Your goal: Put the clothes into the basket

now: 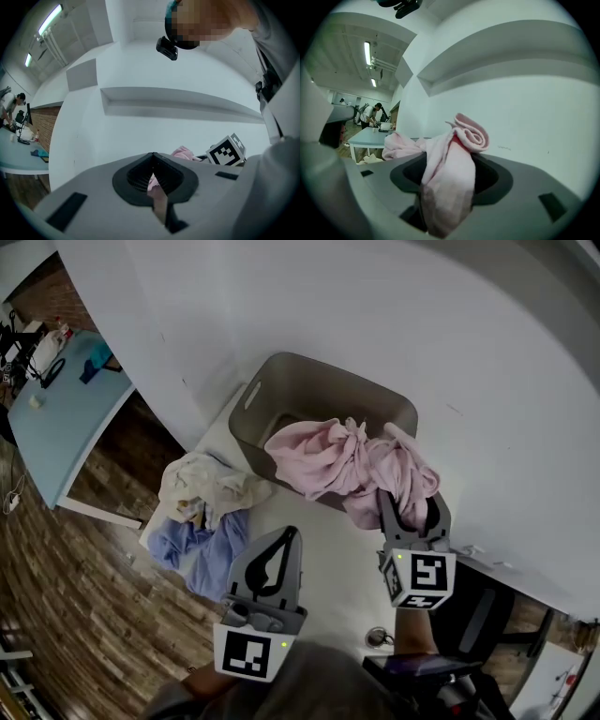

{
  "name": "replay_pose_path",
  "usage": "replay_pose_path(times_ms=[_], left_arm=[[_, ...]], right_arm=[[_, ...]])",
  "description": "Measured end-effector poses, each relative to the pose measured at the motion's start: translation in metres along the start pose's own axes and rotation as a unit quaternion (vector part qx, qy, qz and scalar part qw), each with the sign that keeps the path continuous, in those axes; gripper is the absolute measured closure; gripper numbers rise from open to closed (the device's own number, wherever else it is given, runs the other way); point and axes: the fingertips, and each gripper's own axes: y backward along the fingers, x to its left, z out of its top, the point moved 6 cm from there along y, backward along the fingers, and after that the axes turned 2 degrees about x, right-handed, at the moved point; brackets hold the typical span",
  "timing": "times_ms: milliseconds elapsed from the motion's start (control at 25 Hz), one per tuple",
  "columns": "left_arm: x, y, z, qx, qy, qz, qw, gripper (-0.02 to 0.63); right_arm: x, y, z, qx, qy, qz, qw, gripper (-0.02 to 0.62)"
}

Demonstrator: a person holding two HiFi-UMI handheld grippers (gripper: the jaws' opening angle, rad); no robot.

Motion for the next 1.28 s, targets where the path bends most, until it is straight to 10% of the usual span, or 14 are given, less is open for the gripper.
replay_pose_path(times_ms=[720,1040,1280], left_arm=[[-0.033,0.010,0.007,-0.008,-0.012,-0.009,0.9999,0.597],[-0.069,0.032,0.019,-0.024,-0.022,-0.013,0.9994,0.598],[-0.102,0.057,0.025,-0.039,-0.026,-0.013,0.9988,0.598]], right_arm=[[0.008,0.034,-0.003,-0.031,0.026,0.037,0.998,0.346],[0.018,0.099,-0.004,-0.107,0.086,0.035,0.990,0.581],[0.030,0.143,-0.017,-0.100,0.041,0.098,0.989,0.586]])
